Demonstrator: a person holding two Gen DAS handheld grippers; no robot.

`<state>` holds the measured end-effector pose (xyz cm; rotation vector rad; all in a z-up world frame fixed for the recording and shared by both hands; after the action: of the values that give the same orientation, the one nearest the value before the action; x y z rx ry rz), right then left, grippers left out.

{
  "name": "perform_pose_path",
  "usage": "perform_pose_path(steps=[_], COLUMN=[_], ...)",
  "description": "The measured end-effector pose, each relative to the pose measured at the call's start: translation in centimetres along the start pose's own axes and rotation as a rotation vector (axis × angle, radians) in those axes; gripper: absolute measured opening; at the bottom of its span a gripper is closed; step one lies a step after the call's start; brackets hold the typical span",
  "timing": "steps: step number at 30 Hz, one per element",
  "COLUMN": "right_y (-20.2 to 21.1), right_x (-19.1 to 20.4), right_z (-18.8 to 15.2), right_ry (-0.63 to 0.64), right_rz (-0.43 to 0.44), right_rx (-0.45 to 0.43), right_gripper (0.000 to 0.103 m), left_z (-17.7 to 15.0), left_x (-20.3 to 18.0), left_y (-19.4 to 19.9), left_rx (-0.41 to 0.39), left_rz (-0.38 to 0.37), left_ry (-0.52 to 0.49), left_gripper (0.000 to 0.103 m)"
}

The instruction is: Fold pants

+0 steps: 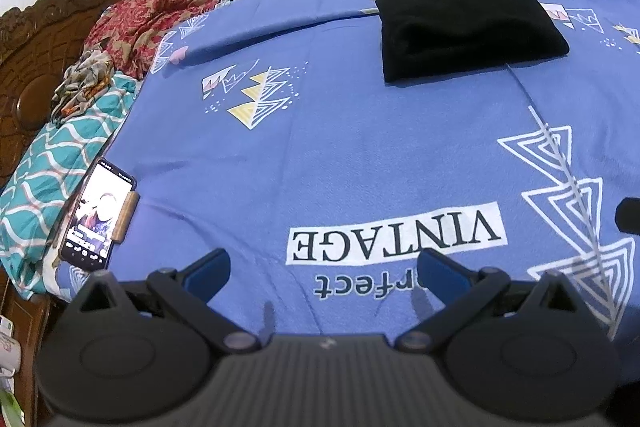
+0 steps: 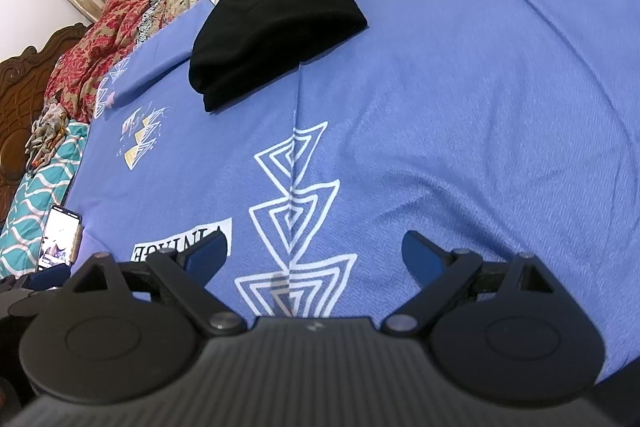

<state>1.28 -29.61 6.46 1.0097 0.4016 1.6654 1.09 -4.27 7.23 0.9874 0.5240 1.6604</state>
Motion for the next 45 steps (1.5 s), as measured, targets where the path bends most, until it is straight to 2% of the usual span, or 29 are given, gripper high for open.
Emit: perform_pose_path(steps=[45], right_y=[0.33], right_x=[-0.44], right_z=[0.05], right_ry=[-0.015], right_rz=[0.009], right_rx=[-0.002], right_gripper=[0.096], left_z=[0.24], left_x=[0.38], left_y=[-0.18], left_rx=[0.003], left_rz=[0.027], left_ry=[-0.011], left_gripper=[0.103])
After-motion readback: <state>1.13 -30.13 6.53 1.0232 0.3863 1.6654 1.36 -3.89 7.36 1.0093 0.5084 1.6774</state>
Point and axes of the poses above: each gripper's, at about its wrist camera, not at the fingertips, and y roughly against the way its jaws point, x to its left, z to its top, the point moved 1 cm from there along -y, roughly the way its jaws point, and after that the axes turned 1 degree about -x, right-handed, at the moved point
